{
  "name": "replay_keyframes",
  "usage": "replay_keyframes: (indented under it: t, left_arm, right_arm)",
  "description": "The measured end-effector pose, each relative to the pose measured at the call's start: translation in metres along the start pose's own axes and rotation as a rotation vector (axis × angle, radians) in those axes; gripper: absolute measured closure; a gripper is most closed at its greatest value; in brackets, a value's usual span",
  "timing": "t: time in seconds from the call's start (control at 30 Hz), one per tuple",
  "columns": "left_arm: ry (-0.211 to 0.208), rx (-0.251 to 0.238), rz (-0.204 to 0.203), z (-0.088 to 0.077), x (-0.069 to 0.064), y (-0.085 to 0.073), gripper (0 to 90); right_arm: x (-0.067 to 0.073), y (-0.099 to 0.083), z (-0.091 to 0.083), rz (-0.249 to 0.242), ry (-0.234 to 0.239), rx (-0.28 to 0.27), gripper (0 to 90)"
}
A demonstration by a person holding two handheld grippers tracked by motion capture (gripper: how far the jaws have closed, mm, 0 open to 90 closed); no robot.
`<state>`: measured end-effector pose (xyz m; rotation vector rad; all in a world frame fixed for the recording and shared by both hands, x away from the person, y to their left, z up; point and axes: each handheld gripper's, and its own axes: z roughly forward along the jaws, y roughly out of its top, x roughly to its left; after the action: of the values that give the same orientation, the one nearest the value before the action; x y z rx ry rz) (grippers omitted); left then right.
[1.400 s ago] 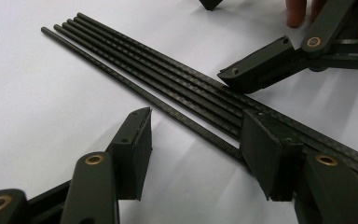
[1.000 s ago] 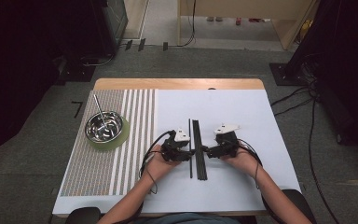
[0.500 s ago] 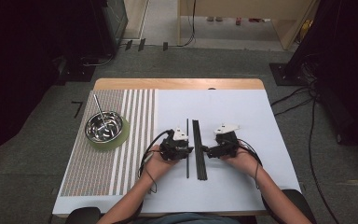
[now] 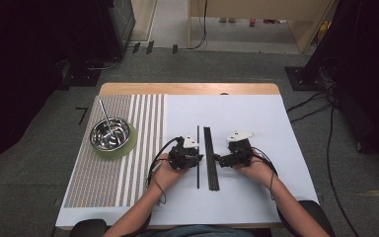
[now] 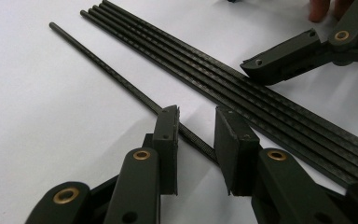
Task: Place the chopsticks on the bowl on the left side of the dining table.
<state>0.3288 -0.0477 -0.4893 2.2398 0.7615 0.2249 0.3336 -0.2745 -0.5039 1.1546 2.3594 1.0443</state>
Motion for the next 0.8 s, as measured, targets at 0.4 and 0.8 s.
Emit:
replay_keyframes:
  t: [0.4,0.8]
  left_arm:
    - [0.010,0.000,-0.034,-0.001,0.005,0.000,69.7]
    - [-0.006,0.019,-0.077,-0.006,0.019,0.000,77.7]
  right_arm:
    - [0.000,0.000,0.000,0.000,0.000,0.000,8.1]
    - [0.000,0.000,0.000,0.000,0.000,0.000,8.1]
